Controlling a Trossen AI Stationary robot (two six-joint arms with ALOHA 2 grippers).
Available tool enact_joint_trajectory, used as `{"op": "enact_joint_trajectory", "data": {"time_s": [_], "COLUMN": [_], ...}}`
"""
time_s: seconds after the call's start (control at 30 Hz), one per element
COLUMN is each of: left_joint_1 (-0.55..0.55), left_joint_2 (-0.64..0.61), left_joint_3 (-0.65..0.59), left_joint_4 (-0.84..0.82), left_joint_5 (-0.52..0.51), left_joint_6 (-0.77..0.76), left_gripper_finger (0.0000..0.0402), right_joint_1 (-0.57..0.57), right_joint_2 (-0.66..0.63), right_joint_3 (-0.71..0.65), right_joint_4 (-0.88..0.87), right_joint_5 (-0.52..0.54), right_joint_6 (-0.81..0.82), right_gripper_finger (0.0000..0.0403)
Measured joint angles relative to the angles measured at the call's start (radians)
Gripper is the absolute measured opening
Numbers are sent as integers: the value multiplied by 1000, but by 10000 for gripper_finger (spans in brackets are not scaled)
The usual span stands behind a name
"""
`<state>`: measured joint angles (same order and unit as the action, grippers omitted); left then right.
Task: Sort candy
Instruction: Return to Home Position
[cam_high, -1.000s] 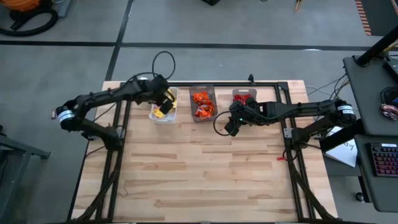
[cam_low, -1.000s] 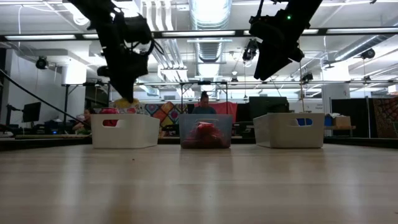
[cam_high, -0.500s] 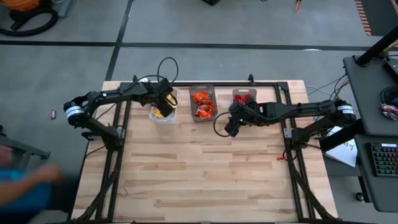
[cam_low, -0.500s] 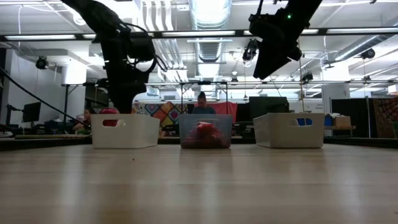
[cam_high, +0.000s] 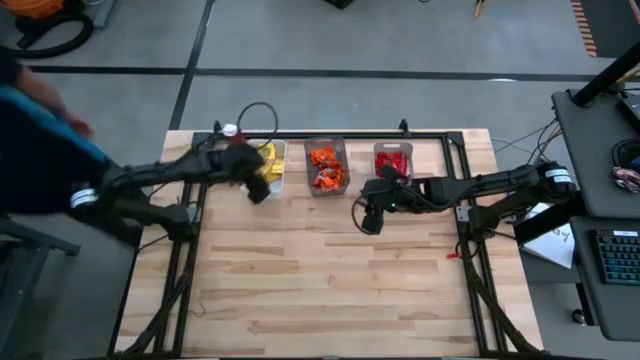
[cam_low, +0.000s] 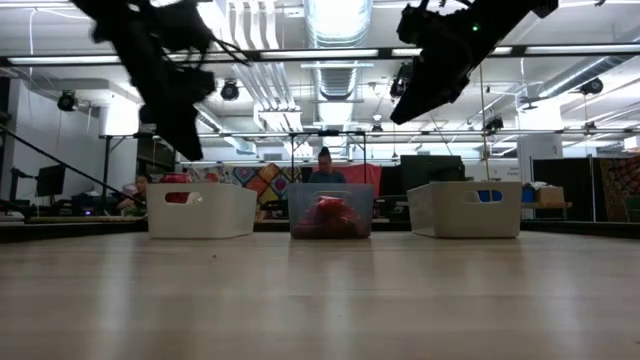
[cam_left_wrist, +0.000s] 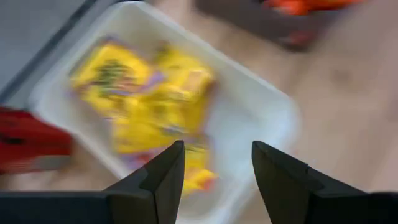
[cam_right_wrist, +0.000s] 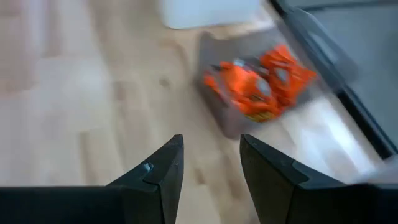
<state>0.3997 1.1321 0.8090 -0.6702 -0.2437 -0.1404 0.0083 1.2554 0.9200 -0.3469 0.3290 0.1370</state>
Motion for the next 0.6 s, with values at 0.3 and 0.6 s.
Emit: {"op": "enact_joint_trajectory", "data": {"time_s": [0.3,0.6], "left_joint_1": [-227,-308], "left_joint_2": [-455,-741], "left_joint_3": [-352,-530], "left_joint_4": [302,456], "left_joint_5": [189,262], "left_joint_6": [-24,26], "left_gripper_finger": [165,153], "right_joint_1": [1,1], "right_joint_2": [-156,-409], "right_joint_3": [-203,-450], "right_joint_4": [249,349], "right_joint_5": [-128,-128], "right_joint_6": [-127,-181], "right_gripper_finger": [145,128]}}
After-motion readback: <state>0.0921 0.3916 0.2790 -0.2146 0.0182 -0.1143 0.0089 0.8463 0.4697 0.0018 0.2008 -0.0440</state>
